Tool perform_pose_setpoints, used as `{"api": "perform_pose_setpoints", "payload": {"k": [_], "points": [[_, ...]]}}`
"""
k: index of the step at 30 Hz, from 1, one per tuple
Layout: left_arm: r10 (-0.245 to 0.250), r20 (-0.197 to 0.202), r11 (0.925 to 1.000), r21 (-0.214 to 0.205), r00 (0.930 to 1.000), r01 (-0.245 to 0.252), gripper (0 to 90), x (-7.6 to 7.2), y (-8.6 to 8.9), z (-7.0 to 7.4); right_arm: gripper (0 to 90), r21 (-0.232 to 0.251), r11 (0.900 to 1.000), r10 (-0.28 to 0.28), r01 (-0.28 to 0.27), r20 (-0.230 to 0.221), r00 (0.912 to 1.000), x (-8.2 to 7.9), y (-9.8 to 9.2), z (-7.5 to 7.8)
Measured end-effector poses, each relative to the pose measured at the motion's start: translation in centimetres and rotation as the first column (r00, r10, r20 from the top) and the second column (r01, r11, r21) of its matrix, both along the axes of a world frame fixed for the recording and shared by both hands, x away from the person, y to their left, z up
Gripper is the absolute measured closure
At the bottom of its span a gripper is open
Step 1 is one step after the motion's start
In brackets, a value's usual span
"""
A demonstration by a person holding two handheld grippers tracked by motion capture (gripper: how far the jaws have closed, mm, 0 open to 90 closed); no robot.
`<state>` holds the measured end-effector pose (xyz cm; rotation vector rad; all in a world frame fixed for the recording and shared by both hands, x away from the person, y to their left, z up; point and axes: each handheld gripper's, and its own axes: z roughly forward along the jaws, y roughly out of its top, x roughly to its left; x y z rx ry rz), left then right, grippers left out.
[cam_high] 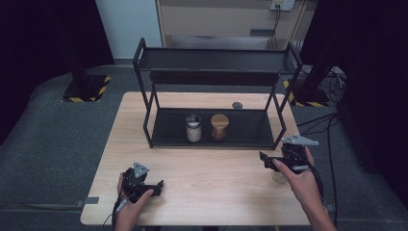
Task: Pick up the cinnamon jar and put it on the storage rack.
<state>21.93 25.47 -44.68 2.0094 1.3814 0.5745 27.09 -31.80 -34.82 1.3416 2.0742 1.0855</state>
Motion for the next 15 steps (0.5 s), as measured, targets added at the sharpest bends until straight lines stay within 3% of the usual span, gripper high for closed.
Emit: {"api": "perform_pose_setpoints", "payload": {"k": [15], "points": [[0.000, 0.000, 1.0000, 0.000, 1.0000, 0.000, 0.0, 0.0, 0.0, 0.0, 3.3, 0.005, 0.9992, -0.039, 0.039, 0.005, 0.9992, -1.1, -1.8, -0.5]]}}
